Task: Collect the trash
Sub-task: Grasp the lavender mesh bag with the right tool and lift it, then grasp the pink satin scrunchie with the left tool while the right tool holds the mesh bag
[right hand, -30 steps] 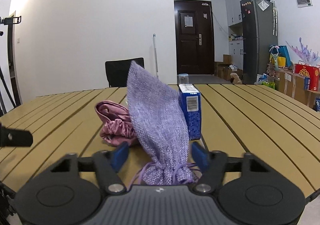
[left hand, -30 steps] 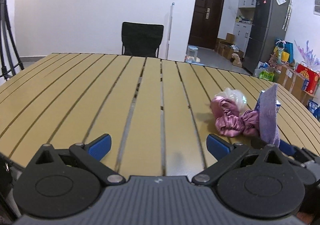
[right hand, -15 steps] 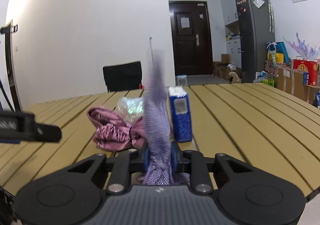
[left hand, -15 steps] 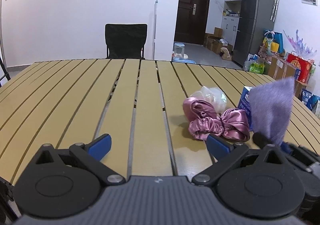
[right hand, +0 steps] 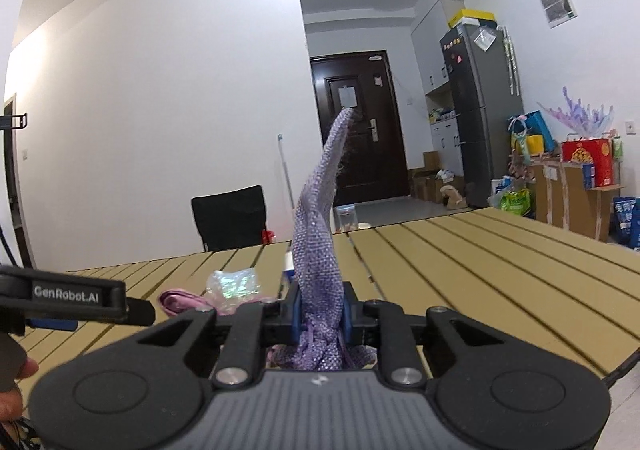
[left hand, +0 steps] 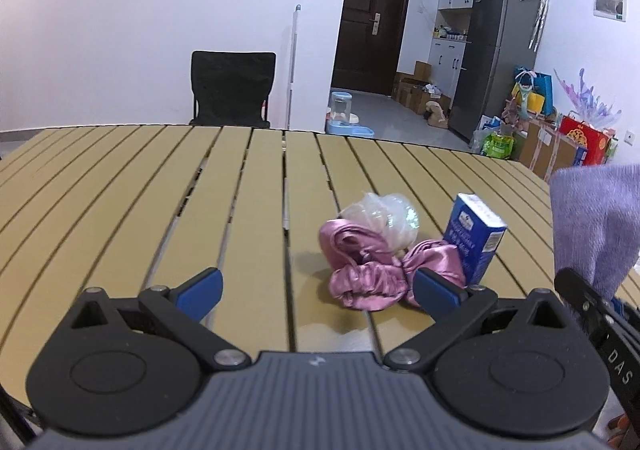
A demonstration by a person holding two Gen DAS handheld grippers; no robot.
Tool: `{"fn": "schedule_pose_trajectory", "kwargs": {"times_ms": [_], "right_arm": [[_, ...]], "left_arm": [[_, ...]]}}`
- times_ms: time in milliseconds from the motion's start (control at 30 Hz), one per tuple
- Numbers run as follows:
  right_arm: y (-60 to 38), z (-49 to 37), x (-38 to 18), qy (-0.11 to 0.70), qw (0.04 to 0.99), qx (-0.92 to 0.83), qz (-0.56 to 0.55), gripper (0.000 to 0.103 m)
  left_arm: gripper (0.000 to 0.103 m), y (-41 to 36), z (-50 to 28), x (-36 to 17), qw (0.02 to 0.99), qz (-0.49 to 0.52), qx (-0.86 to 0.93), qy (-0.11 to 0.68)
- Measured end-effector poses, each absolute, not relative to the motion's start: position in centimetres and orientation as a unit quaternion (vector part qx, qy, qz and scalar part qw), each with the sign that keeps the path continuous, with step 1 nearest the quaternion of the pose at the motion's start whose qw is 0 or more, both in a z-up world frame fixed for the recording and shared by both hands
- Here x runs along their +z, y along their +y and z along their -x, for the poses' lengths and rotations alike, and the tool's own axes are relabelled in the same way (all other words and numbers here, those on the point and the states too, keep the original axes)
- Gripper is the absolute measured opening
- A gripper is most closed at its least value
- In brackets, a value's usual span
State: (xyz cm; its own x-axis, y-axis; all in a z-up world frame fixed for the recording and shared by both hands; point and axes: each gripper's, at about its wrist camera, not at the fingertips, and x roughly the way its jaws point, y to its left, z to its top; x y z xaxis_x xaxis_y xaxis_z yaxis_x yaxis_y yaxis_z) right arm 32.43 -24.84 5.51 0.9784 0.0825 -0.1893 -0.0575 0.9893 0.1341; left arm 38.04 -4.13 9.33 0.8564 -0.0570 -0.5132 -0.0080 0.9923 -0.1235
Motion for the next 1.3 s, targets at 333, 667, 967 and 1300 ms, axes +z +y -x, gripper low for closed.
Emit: {"fn": "schedule_pose_trajectory", "kwargs": {"times_ms": [333, 667, 967, 1300], "right_arm": [[-28.7, -33.3, 4.8, 0.115, 0.99, -0.017, -0.081, 0.018], [-29.6, -33.7, 3.7, 0.131, 0.988, -0.031, -0.079, 0.018], [-30.5, -34.0, 3.4, 0.137, 0.986, -0.043, -0.083, 0.018], [-31.1, -34.4, 3.1, 0.141, 0.985, -0.05, -0.091, 0.018]], "left_arm": [[0.103, -6.4, -40.2, 8.9, 0.958, 0.076, -0.031, 0.274], [0.103, -9.5, -42.4, 7.7, 0.959, 0.06, -0.03, 0.276], [0.103, -10.3, -44.5, 6.2, 0.952, 0.065, -0.014, 0.299], [0.103, -10.3, -45.2, 5.6, 0.945, 0.062, -0.013, 0.32]]}}
